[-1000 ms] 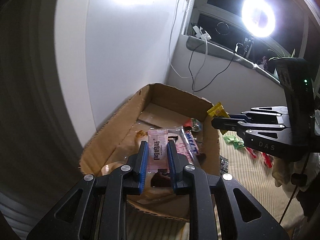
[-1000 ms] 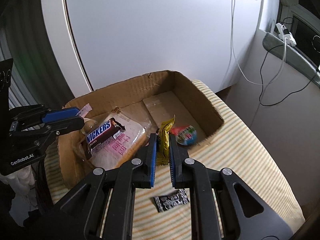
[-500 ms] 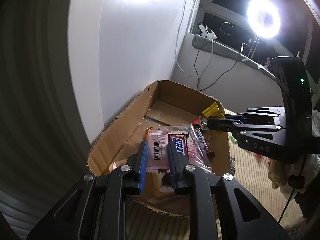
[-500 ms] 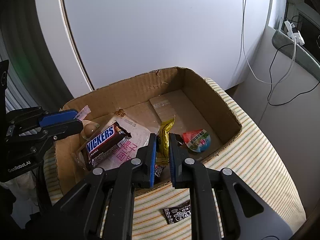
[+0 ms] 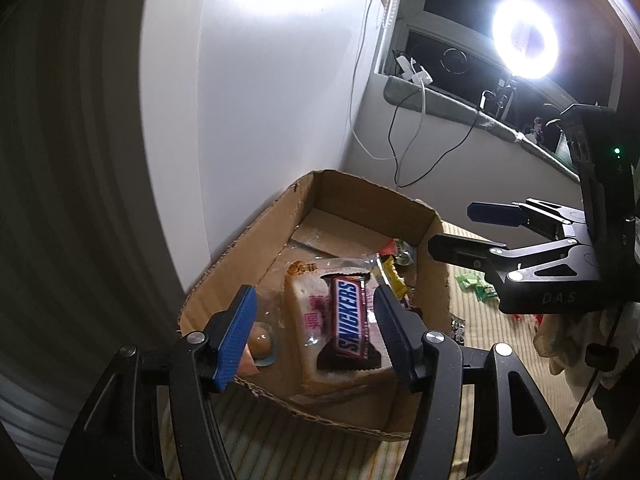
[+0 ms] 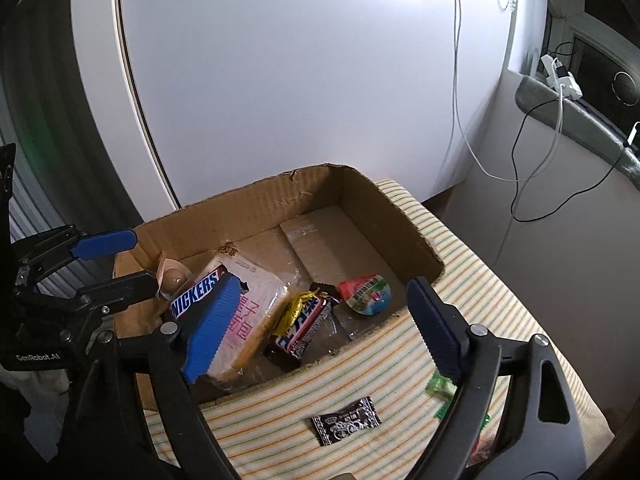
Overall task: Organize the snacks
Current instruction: 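Move both tools back over the remaining candies on the bedspread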
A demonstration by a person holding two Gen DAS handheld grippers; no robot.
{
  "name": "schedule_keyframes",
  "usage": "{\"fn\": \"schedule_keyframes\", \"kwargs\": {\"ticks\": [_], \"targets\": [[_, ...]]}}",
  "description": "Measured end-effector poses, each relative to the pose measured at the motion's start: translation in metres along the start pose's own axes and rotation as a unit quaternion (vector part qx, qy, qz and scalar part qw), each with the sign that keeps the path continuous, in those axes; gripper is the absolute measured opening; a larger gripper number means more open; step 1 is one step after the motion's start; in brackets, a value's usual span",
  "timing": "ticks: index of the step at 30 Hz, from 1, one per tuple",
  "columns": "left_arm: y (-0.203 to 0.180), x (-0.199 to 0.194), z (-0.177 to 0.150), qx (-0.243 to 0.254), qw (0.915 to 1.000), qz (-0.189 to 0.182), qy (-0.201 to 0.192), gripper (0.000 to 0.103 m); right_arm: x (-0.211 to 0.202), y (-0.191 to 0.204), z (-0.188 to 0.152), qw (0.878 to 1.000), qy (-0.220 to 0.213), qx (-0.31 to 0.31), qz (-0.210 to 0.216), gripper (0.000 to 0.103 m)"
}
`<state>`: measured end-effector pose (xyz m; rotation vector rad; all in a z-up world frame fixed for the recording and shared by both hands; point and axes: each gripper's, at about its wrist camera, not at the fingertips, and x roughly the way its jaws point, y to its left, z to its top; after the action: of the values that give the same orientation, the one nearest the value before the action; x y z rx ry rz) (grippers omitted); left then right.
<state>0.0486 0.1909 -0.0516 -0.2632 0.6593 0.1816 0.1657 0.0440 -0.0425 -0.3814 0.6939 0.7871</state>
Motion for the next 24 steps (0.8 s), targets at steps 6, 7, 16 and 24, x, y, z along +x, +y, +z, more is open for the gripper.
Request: {"fn": "schedule_keyframes", "kwargs": {"ticks": [6, 7, 16, 24], "targets": [[-0.013, -0.008, 0.001, 0.011, 0.9999, -0.012, -0.005, 0.060, -0.016, -0.005, -0.005, 1.000, -0.003, 0.007, -0.007, 0.088], [-0.016, -0.010, 0.002, 0.013, 0.9998, -0.015, -0.007, 0.060, -0.020, -0.007, -0.007, 1.000, -0.004, 0.009, -0.008, 0.088], [-0.046, -0.015, 0.001, 0.029, 0.9984, -0.048, -0.012, 0.060, -0.064, -0.042, -0.035, 0.999, -0.011, 0.036, -0.037, 0.090], [-0.084, -0.006, -0.002, 0.053, 0.9954, -0.080, -0.001, 0.060, -0.103, -0.093, -0.075, 0.993, -0.007, 0.080, -0.082, 0.091]]}}
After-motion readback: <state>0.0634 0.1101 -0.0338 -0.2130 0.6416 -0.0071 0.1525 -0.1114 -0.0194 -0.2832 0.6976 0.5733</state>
